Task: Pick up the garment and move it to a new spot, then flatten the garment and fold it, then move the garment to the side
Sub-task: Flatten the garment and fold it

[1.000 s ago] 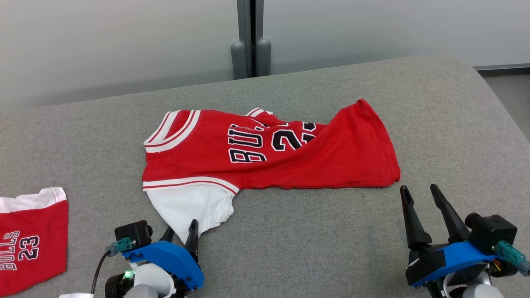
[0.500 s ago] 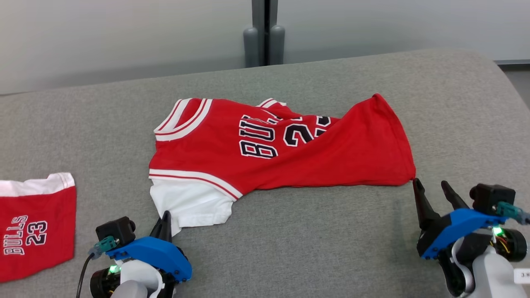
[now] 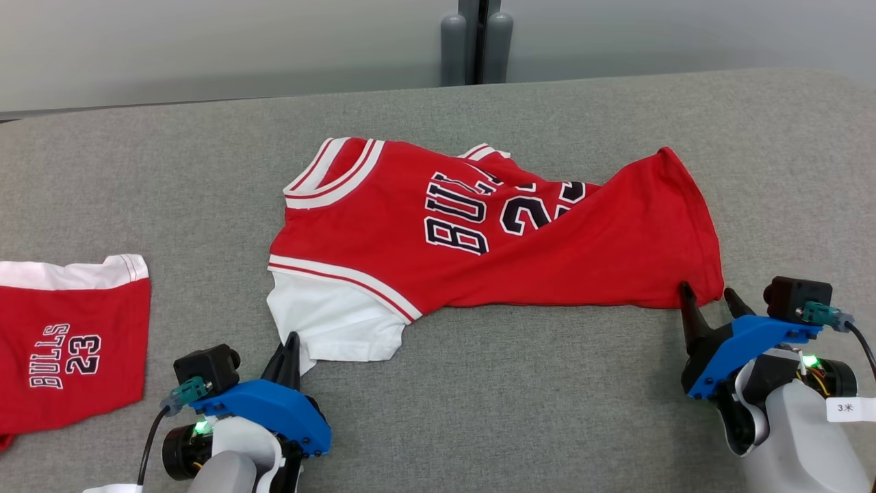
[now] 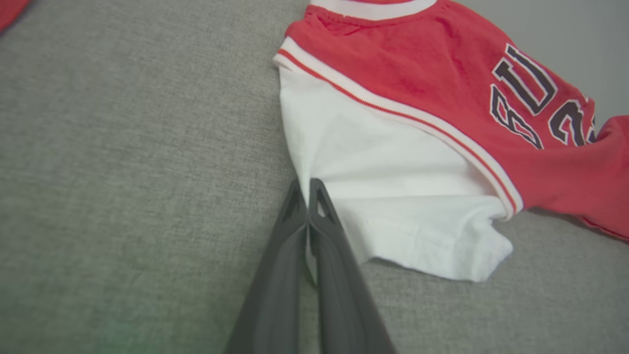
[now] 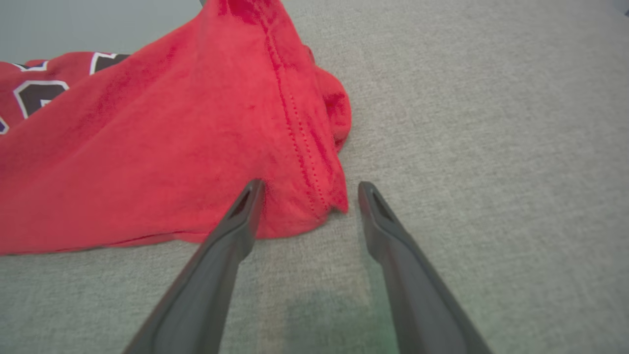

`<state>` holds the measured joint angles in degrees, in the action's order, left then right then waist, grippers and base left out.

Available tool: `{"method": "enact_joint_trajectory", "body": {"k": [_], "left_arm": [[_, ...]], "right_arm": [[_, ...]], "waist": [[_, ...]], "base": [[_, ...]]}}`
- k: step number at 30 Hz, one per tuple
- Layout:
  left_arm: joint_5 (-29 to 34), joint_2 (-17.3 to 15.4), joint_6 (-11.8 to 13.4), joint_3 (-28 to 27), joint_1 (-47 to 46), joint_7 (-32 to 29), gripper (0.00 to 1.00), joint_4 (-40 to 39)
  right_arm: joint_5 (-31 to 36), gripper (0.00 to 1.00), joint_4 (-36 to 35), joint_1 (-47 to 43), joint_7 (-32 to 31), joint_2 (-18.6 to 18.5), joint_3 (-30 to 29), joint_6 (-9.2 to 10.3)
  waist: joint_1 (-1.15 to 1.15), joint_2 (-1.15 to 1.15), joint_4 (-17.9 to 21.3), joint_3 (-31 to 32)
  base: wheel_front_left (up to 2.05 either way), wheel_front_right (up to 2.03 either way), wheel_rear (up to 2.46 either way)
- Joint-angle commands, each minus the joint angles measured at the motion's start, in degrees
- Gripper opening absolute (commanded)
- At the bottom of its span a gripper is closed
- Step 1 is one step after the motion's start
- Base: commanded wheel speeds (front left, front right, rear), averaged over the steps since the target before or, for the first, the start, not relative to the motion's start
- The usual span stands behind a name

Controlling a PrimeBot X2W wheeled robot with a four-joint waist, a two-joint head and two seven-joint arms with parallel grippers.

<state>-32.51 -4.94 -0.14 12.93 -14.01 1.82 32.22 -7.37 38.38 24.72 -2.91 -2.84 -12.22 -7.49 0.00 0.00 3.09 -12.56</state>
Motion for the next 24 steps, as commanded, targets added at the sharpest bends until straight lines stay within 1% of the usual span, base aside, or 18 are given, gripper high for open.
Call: {"method": "enact_joint_trajectory", "body": {"k": [1,4,5,7,8,9,10,11,12,15,19,22,24], "left_arm": [[0.4,-0.1,-0.3,0.0,-0.9,0.1,0.00,0.0],[0.2,-0.2,-0.2,0.1,-1.3,0.2,0.00,0.1],[0.2,-0.3,-0.2,0.2,-1.4,0.3,0.00,0.1],[0.1,-0.4,-0.2,0.2,-1.6,0.4,0.00,0.1],[0.0,-0.4,-0.2,0.2,-1.6,0.4,0.00,0.1],[0.0,-0.5,-0.2,0.3,-1.7,0.4,0.00,0.1],[-0.1,-0.6,-0.2,0.3,-1.7,0.4,0.00,0.1],[-0.2,-0.7,-0.2,0.2,-1.7,0.5,0.00,0.1],[-0.2,-0.8,-0.2,0.1,-1.7,0.5,0.00,0.1],[-0.4,-1.0,-0.1,-0.1,-1.4,1.0,0.00,0.0],[-1.2,-1.0,-0.5,-0.7,-0.5,2.6,0.00,-1.4],[-2.8,-1.0,-1.5,-1.7,0.7,3.6,0.00,-4.1],[-4.5,-0.9,-2.4,-2.8,1.4,3.9,0.00,-6.6]], "right_arm": [[0.6,1.00,1.0,1.2,0.6,-0.1,0.0,-0.01],[0.8,1.00,3.2,2.1,1.6,-0.1,0.4,-0.01],[0.6,0.83,3.8,2.3,1.8,-0.1,0.6,-0.01],[0.2,0.66,4.8,2.7,2.6,-0.1,1.2,-0.01],[0.0,0.49,5.4,2.8,2.8,-0.1,1.3,-0.01],[0.1,0.44,5.9,2.9,3.1,-0.1,1.4,-0.01],[0.3,0.34,6.3,3.2,3.2,-0.1,1.4,-0.01],[0.4,0.09,6.6,3.5,3.6,-0.1,1.5,-0.01],[0.4,0.00,6.9,3.8,3.8,-0.1,1.7,-0.01],[0.3,0.00,6.7,3.6,5.8,-0.1,2.0,-0.01],[-0.2,0.00,4.0,1.4,7.9,-0.2,1.3,-0.01],[-1.1,0.00,-0.7,-1.0,8.0,-0.2,1.3,-0.01],[-2.1,0.00,-5.3,-3.1,7.3,-0.2,1.3,0.00]], "waist": [[0.00,0.00,-0.2,-0.2],[0.00,0.00,-0.4,-0.4],[0.00,0.00,-0.5,-0.5],[0.00,0.00,-0.5,-0.5],[0.00,0.00,-0.5,-0.5],[0.00,0.00,-0.5,-0.6],[0.00,0.00,-0.5,-0.6],[0.00,0.00,-0.5,-0.6],[0.00,0.00,-0.4,-0.6],[0.00,0.00,-0.3,-0.3],[0.00,0.00,-0.5,1.0],[0.00,0.00,-0.5,2.2],[0.00,0.00,-0.4,2.9]], "base": [[0.00,0.00,0.00],[0.00,0.00,0.00],[0.00,0.00,0.00],[0.00,0.00,0.00],[0.00,0.00,0.00],[0.00,0.00,0.00],[0.00,0.00,0.00],[0.00,0.00,0.00],[0.00,0.00,0.00],[0.00,0.00,0.00],[0.00,0.00,0.00],[0.00,0.00,0.00],[0.00,0.00,0.00]]}}
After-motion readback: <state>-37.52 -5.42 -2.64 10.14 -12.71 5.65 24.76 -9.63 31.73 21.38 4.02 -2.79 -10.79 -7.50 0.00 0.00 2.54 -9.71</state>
